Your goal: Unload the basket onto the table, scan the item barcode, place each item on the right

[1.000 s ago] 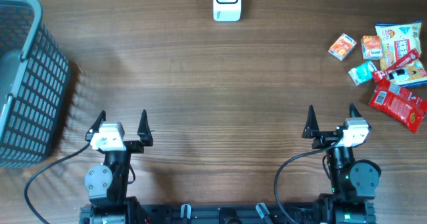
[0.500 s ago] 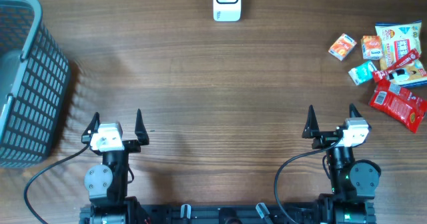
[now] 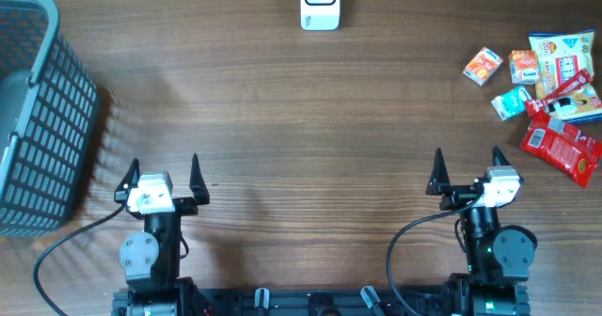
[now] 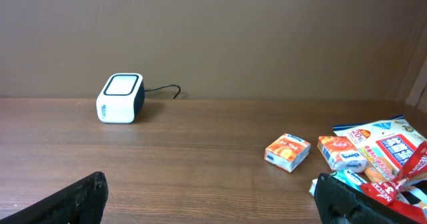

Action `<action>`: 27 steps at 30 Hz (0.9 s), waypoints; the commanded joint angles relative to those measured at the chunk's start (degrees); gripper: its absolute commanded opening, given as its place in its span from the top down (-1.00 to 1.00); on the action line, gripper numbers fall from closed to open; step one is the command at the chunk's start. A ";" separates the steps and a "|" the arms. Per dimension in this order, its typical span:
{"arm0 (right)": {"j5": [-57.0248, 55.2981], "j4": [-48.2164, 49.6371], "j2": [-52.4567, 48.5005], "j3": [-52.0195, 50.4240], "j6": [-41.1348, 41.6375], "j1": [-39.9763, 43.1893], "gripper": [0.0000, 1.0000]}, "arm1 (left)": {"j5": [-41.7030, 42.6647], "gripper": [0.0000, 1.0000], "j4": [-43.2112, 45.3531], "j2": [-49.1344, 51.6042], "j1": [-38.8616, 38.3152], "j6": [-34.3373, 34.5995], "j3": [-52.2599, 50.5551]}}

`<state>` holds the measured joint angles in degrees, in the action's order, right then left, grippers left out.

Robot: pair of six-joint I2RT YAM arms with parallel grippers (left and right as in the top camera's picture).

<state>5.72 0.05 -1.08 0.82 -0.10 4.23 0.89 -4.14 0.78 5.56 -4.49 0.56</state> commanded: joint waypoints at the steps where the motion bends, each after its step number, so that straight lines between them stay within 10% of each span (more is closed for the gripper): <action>1: -0.39 0.13 0.87 -0.52 0.48 0.28 -1.00 | -0.33 -1.00 -0.20 -0.57 -0.33 -1.29 -0.24; 27: -0.39 0.13 0.87 -0.52 0.48 0.28 -0.99 | -0.33 -1.00 -0.20 -0.50 -0.33 -1.29 -0.24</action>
<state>5.72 0.05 -1.08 0.82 -0.08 4.23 0.89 -4.12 0.78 5.56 -4.91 0.56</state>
